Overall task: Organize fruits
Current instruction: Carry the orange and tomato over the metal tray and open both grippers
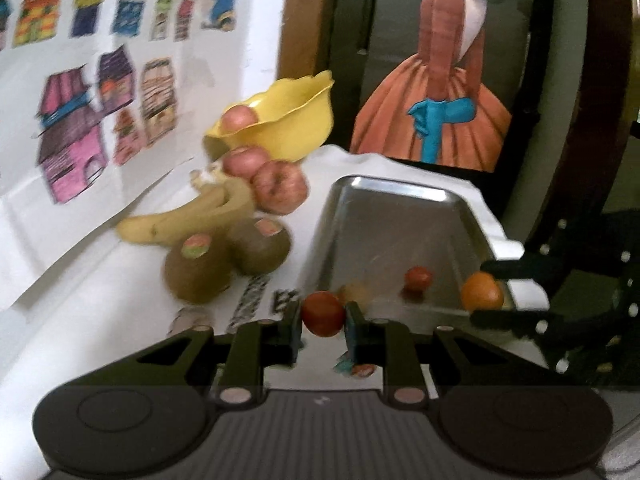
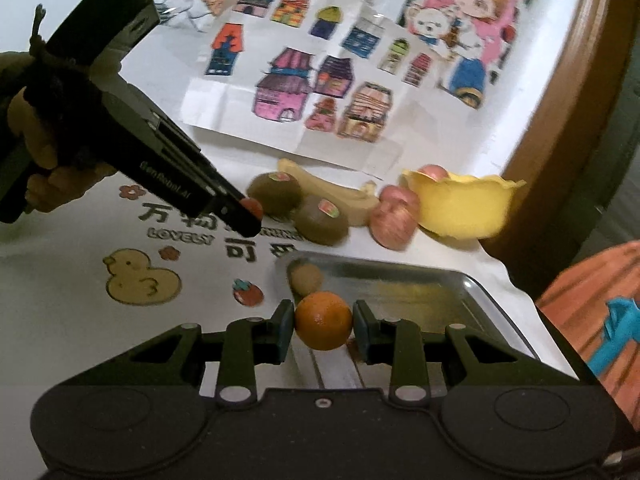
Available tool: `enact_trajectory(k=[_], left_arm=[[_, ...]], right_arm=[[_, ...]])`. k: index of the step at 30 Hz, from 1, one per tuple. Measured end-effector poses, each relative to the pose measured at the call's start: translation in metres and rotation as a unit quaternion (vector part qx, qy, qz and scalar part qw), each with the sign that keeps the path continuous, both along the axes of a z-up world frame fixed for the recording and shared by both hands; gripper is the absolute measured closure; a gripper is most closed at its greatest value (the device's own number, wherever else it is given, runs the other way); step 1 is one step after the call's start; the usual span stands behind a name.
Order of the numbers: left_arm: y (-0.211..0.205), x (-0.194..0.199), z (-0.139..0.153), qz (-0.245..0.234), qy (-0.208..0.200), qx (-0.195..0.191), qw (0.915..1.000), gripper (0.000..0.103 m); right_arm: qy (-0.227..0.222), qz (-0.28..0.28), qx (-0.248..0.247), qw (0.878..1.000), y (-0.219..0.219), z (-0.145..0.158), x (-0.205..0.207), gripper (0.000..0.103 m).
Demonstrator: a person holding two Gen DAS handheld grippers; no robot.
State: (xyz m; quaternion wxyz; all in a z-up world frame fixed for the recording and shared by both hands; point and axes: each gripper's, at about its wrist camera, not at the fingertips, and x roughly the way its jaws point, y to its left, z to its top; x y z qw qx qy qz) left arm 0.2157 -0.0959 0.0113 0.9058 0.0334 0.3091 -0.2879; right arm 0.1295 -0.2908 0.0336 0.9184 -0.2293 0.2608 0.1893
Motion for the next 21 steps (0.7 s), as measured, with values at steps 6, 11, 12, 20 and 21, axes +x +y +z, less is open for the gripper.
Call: enact_trajectory(k=[6, 11, 12, 20, 21], left_arm=[[-0.035, 0.014, 0.002, 0.004, 0.0, -0.012, 0.9999, 0.078], [-0.064, 0.032, -0.003, 0.01, -0.003, -0.004, 0.9999, 0.078], [-0.069, 0.036, -0.004, 0.012, -0.001, -0.001, 0.9999, 0.078], [-0.089, 0.058, -0.023, 0.022, 0.019, 0.015, 0.9995, 0.078], [-0.09, 0.06, -0.024, 0.022, 0.02, 0.017, 0.9994, 0.078]], right_arm=[[0.001, -0.046, -0.004, 0.999, -0.028, -0.013, 0.004, 0.069], [0.002, -0.079, 0.007, 0.997, -0.047, -0.024, 0.021, 0.069], [0.002, -0.081, 0.008, 0.997, -0.049, -0.026, 0.026, 0.069], [0.002, -0.085, 0.02, 0.996, -0.058, -0.036, 0.071, 0.069], [0.003, -0.086, 0.024, 0.996, -0.059, -0.037, 0.076, 0.069]])
